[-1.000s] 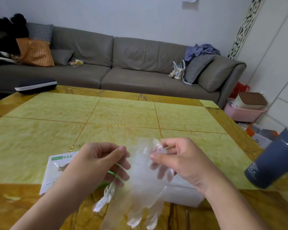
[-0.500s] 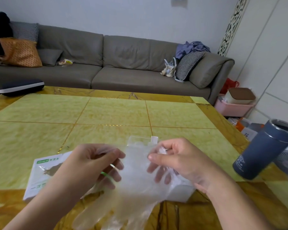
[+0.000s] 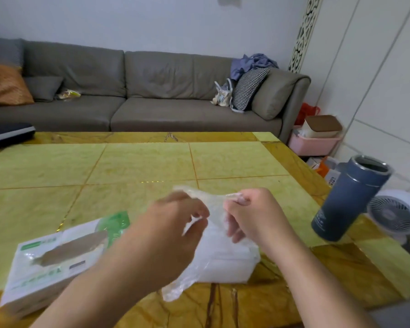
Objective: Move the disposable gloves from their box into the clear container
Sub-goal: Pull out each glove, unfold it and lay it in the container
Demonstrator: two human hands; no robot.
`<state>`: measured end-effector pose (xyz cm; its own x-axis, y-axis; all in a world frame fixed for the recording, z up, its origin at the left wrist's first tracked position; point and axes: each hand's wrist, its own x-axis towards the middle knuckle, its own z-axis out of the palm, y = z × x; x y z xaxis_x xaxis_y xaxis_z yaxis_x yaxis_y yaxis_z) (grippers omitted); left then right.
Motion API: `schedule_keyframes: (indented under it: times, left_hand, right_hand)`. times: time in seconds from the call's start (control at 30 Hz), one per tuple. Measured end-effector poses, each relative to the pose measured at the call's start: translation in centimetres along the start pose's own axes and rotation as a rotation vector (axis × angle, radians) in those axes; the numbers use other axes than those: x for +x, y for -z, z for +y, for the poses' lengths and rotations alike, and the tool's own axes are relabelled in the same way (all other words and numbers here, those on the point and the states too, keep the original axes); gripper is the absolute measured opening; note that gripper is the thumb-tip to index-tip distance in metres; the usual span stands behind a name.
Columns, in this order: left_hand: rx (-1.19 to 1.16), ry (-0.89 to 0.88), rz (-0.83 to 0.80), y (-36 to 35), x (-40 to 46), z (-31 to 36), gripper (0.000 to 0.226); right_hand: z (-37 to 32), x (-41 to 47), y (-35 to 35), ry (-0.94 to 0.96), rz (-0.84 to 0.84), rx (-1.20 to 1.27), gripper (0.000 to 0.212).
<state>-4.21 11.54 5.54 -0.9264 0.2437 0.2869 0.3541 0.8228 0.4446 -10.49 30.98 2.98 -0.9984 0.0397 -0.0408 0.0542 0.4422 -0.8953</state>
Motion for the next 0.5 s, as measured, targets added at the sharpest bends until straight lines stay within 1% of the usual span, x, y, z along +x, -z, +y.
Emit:
schedule_keyframes:
  times: [0.07, 0.1, 0.17, 0.2, 0.27, 0.33, 0.5]
  left_hand:
    - [0.132, 0.103, -0.204, -2.4, 1.2, -0.6, 0.024]
    - [0.188, 0.142, -0.278, -3.3, 1.5, -1.0, 0.025]
    - [0.233, 0.189, -0.346, -4.0, 1.7, -1.6, 0.025]
    - [0.226, 0.209, -0.364, -4.1, 1.8, -2.0, 0.024]
    - [0.202, 0.243, -0.418, -4.0, 2.1, -2.4, 0.025]
    - [0.182, 0.262, -0.485, -3.7, 2.5, -2.6, 0.030]
    - [0.200, 0.259, -0.646, -3.0, 3.8, -2.8, 0.044]
  right_hand:
    - [0.7, 0.2, -0.3, 0.042, 0.052, -0.154, 0.027]
    - [1.0, 0.3, -0.2, 0.073, 0.086, -0.257, 0.033]
    - [1.4, 0.6, -0.1, 0.123, 0.127, -0.417, 0.048]
    - [1.6, 0.6, 0.0, 0.134, 0.141, -0.459, 0.051]
    - [1.8, 0.7, 0.2, 0.129, 0.154, -0.532, 0.047]
    - [2.0, 0.8, 0.1, 0.114, 0.156, -0.605, 0.041]
    - [1.3, 0.4, 0.1, 0.110, 0.145, -0.783, 0.019]
